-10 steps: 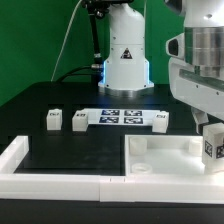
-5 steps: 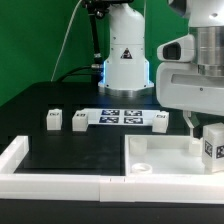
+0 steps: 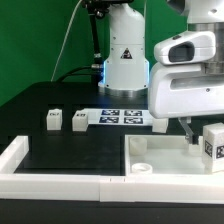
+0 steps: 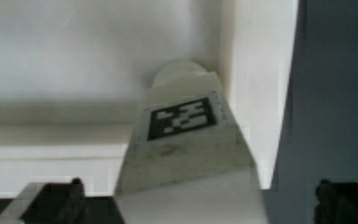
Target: Assemble one leg
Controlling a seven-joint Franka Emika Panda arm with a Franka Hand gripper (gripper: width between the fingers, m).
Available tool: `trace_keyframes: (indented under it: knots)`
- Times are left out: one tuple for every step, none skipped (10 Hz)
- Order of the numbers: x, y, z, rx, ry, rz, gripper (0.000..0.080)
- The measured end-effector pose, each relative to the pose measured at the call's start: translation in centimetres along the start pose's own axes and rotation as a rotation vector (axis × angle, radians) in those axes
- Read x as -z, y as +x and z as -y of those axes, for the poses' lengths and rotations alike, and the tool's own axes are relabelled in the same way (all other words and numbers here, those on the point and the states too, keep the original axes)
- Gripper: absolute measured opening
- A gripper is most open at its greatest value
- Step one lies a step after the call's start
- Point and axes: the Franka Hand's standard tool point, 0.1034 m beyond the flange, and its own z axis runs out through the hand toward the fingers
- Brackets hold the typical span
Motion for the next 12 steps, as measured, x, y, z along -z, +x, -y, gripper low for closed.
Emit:
trace_keyframes:
  knots:
    - [-0.01,-0.01,-0.03,0.042,0.000,0.000,0.0648]
    - [-0.01,-0.01,-0.06,0.076,0.001,0.000,0.0648]
    - [-0.02,-0.02,-0.05,0.068,0.001,0.000,0.0520]
    - [-0.02,-0.02,-0.06,0.068,0.001,0.000,0.0381]
    - [-0.02,-0.02,-0.06,0.064,0.001,0.000,0.0381]
    - [-0.03,-0.03,-0.05,0.032,0.001,0.000,0.0290]
    - [-0.04,-0.03,-0.06,0.031,0.001,0.000,0.0290]
    - [-0.08,-0.04,-0.12,-0.127,-0.002,-0.008,0.0290]
    - [-0.09,-0.06,-0.29,-0.288,-0.005,-0.011,0.0290]
    - [-0.09,-0.07,-0.51,-0.473,-0.007,-0.012,0.0290]
    - [-0.09,-0.12,-0.63,-0.577,-0.007,-0.010,0.0290]
    - [-0.10,-0.20,-0.79,-0.745,-0.010,-0.007,0.0290]
